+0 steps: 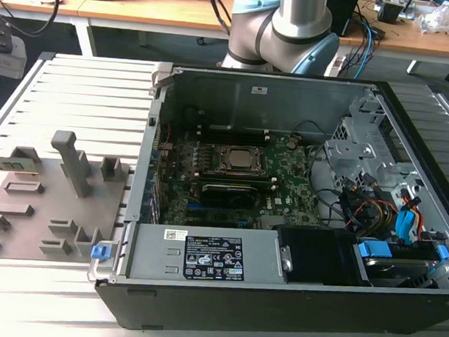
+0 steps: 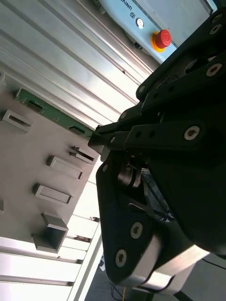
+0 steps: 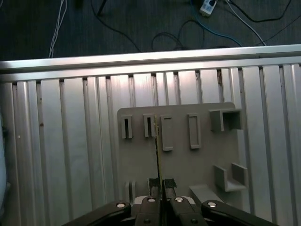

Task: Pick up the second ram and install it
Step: 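Pick up the second ram and move it above second insertion slot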

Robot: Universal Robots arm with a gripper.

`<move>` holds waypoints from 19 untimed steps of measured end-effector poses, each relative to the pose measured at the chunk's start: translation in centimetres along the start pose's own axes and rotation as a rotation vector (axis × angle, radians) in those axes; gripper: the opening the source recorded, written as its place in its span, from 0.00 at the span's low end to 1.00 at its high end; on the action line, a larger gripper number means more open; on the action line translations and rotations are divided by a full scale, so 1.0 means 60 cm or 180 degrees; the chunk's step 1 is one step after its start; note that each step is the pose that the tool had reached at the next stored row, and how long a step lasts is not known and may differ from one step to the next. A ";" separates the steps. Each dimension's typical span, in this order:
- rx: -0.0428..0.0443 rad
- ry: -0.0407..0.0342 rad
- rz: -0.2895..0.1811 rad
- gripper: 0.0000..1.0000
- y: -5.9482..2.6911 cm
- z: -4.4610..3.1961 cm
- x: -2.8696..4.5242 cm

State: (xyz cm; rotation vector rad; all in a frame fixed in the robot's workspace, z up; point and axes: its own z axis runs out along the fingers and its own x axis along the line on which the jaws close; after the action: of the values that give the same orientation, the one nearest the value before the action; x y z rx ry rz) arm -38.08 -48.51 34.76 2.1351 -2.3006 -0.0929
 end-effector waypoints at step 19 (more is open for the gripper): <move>-0.0001 -0.0015 -0.0001 0.14 0.003 -0.060 -0.002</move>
State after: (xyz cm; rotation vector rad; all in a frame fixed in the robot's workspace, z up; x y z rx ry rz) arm -38.08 -48.51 38.36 2.1373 -2.3027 -0.0982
